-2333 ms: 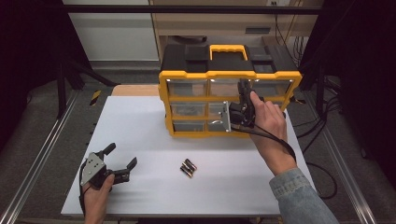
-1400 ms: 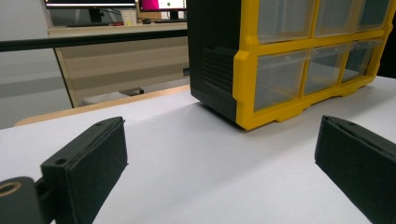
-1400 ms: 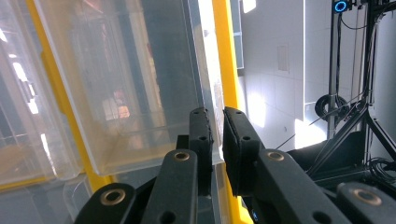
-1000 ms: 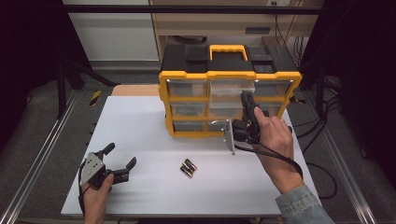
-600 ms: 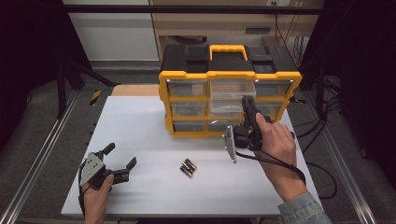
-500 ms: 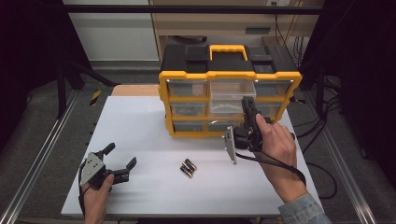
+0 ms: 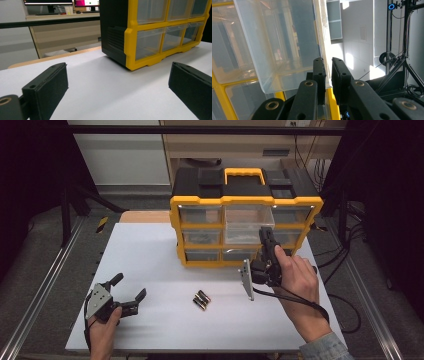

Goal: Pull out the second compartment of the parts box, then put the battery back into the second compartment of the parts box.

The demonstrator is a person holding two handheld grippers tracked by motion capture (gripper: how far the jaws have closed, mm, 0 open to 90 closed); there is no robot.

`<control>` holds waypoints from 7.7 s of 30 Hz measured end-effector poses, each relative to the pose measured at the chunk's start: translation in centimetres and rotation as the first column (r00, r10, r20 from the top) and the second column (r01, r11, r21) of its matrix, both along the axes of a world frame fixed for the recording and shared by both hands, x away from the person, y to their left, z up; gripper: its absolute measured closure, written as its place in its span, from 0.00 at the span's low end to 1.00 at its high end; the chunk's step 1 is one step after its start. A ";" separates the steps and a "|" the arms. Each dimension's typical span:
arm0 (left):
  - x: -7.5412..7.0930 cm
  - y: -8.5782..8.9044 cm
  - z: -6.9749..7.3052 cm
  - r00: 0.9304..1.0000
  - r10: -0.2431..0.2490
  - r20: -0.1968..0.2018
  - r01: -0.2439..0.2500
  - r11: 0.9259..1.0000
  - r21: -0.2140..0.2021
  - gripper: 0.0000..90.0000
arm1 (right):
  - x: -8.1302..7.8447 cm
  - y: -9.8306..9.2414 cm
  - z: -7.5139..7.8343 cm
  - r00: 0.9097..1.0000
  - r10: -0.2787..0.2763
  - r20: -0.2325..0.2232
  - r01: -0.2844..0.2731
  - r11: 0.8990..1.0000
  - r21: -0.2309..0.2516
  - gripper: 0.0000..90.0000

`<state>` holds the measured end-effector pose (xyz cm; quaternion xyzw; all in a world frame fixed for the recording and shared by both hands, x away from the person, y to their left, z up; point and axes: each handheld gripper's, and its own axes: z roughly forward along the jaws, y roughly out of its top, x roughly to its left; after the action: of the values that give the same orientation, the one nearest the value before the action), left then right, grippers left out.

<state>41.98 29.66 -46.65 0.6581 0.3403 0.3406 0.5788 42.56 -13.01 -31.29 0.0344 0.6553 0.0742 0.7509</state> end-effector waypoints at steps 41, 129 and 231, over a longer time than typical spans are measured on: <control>0.0 0.0 0.0 1.000 -0.001 0.002 0.001 1.000 0.001 0.02 | -1.9 -1.4 -0.7 0.992 0.046 -0.120 0.001 0.930 0.367 0.25; 0.0 0.4 0.1 1.000 0.000 0.028 0.000 1.000 0.006 0.01 | 3.7 4.3 -11.8 0.455 0.529 -0.716 0.355 0.630 0.691 0.19; 0.2 -0.1 0.0 1.000 0.000 0.004 0.000 1.000 0.020 0.02 | 4.3 -1.2 -12.0 0.511 0.547 -0.663 0.463 0.475 0.748 0.86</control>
<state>42.14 29.61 -46.70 0.6633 0.3358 0.3454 0.5727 46.84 -14.23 -43.30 0.4256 0.7942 0.3927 0.1844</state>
